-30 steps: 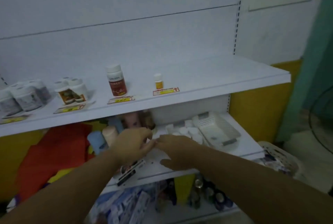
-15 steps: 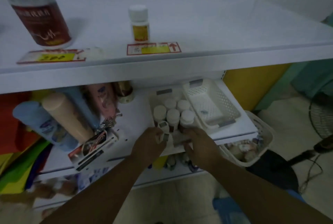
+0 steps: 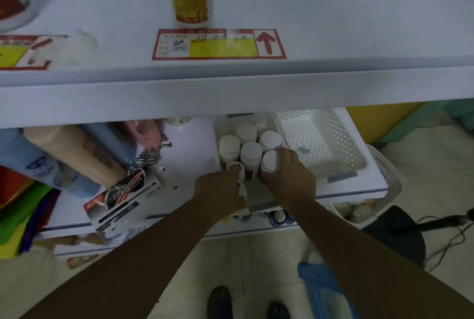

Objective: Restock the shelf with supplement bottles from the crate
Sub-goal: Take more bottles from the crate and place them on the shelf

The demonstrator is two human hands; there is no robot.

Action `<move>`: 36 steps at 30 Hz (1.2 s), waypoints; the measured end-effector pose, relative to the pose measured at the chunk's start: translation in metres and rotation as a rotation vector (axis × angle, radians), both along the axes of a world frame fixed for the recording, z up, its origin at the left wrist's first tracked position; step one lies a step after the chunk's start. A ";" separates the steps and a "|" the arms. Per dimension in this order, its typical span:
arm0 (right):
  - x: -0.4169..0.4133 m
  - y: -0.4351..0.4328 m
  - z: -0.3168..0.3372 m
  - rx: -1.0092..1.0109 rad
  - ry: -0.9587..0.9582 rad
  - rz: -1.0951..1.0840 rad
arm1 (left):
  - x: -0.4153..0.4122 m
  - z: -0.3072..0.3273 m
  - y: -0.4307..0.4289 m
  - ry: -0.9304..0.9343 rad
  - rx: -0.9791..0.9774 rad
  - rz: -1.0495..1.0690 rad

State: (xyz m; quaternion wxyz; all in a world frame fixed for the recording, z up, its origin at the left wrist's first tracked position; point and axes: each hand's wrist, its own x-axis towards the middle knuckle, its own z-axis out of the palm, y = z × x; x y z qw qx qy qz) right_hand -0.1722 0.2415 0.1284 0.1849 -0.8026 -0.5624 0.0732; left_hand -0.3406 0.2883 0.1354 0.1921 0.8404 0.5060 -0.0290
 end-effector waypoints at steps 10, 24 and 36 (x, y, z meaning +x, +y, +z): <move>0.007 -0.014 0.037 0.152 0.433 -0.048 | 0.005 0.039 -0.023 -0.426 0.002 0.348; -0.044 -0.110 0.234 -0.020 1.858 0.342 | -0.044 0.239 -0.191 -1.597 -0.241 0.819; -0.124 -0.136 0.324 -0.389 1.887 0.705 | -0.101 0.341 -0.245 -1.626 -0.035 0.616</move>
